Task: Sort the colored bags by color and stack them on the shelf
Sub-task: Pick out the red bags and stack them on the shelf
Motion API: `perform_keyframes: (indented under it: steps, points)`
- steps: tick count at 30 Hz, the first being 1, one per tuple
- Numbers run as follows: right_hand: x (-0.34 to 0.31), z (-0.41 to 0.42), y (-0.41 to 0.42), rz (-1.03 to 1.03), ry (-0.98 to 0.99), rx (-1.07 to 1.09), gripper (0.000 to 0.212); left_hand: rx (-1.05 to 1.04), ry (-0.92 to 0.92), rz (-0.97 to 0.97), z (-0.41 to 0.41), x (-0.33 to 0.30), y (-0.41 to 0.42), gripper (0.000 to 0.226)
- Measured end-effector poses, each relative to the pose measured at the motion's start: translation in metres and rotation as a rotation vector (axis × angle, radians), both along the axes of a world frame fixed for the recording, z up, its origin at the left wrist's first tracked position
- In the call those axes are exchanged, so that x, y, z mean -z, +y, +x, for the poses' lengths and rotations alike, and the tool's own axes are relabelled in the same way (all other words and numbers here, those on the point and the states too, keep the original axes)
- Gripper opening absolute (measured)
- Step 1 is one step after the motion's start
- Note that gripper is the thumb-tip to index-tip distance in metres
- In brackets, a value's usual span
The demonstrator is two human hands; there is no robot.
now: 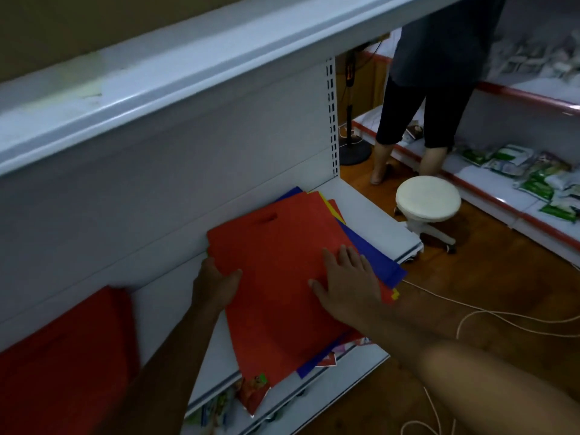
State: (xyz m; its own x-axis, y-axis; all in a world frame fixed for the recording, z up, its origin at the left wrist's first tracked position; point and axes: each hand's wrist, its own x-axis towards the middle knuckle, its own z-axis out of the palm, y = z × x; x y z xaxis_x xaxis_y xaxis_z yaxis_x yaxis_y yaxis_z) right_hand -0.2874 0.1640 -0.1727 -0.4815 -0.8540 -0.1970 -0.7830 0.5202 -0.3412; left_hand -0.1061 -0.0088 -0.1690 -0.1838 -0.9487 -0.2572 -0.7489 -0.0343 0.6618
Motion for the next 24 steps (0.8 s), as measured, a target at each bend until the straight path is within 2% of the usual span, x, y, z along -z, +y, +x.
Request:
perform_keyframes:
  steps: [3, 6, 9, 12, 17, 20, 24]
  points:
    - [-0.004, 0.002, -0.001, -0.061, -0.016, -0.007, 0.072, -0.1, 0.111, 0.012, -0.001, -0.007, 0.005, 0.06]
    - [-0.007, 0.001, 0.0, -0.112, -0.02, -0.025, 0.069, -0.188, 0.244, 0.028, 0.0, -0.008, 0.002, 0.066]
    - [-0.006, -0.001, 0.0, -0.121, -0.025, -0.037, 0.069, -0.232, 0.349, 0.09, 0.001, -0.015, 0.001, 0.061]
    - [-0.002, -0.004, 0.0, -0.131, -0.049, -0.028, 0.069, -0.18, 0.427, 0.137, 0.002, -0.022, 0.003, 0.046]
    - [0.0, -0.005, 0.001, -0.188, -0.129, 0.059, 0.078, -0.073, 0.585, 0.249, 0.007, -0.036, 0.007, 0.041]
    - [-0.006, -0.008, -0.001, -0.245, -0.189, 0.102, 0.08, -0.037, 0.638, 0.235, 0.013, -0.046, 0.008, 0.037]
    - [-0.01, -0.008, -0.004, -0.248, -0.188, 0.096, 0.067, -0.032, 0.606, 0.136, 0.019, -0.048, 0.006, 0.032]
